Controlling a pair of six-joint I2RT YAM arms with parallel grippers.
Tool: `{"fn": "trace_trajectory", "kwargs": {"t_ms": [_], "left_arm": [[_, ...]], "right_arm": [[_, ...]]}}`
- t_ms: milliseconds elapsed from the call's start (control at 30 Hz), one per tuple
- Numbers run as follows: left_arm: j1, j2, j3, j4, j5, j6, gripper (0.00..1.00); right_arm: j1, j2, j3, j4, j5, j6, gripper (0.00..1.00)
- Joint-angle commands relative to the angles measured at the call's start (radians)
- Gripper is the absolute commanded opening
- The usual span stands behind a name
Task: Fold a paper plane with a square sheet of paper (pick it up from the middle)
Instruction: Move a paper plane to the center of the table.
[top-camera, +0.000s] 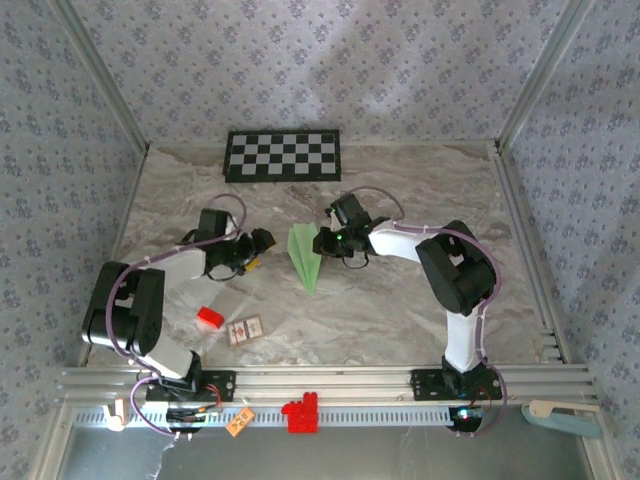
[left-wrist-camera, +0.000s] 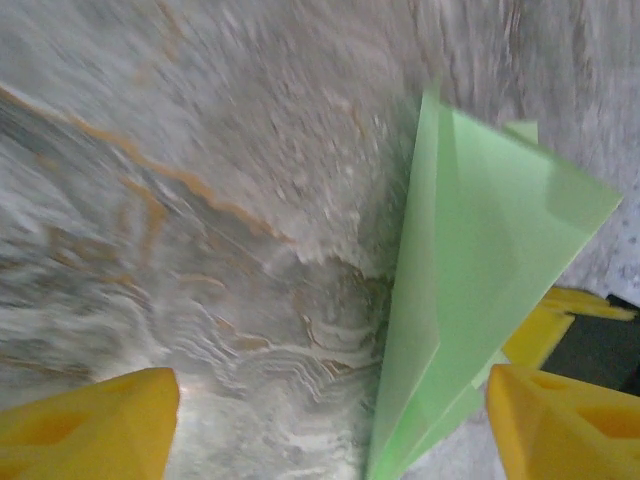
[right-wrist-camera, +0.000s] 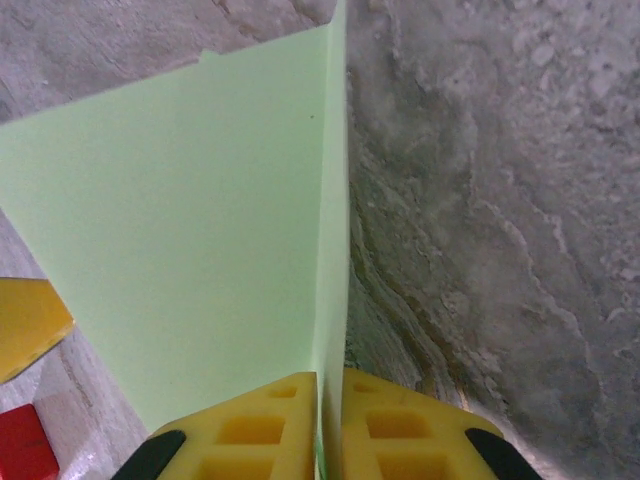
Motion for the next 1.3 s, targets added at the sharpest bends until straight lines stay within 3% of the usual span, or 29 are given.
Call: {"fn": "trace_trajectory", "kwargs": {"t_ms": [0, 233, 467, 767, 900, 1267], "left_arm": [[-0.048, 0.031, 0.033, 0.050, 0.035, -0.008, 0.71], [-0.119, 0.099, 0.076, 0.063, 0.025, 0.001, 0.51], [-0.129, 0.167, 0.124, 0.058, 0.042, 0.027, 0.39], [-0.129, 0.210, 0.144, 0.066, 0.047, 0.025, 0.14], [-0.126, 0.203, 0.144, 0.055, 0.032, 0.026, 0.05], [-0.117, 0.114, 0.070, 0.052, -0.060, -0.005, 0.03]], "right_arm": [[-0.004, -0.002, -0.019, 0.030, -0.027, 0.014, 0.14], [-0.011, -0.006, -0.030, 0.041, -0.031, 0.016, 0.14], [-0.013, -0.009, -0.033, 0.039, -0.051, 0.012, 0.14], [-0.027, -0.029, -0.051, 0.042, -0.089, 0.016, 0.16], [-0.035, -0.036, -0.064, 0.047, -0.094, 0.018, 0.10], [-0.045, -0.077, -0.123, 0.084, -0.045, 0.062, 0.06]]}}
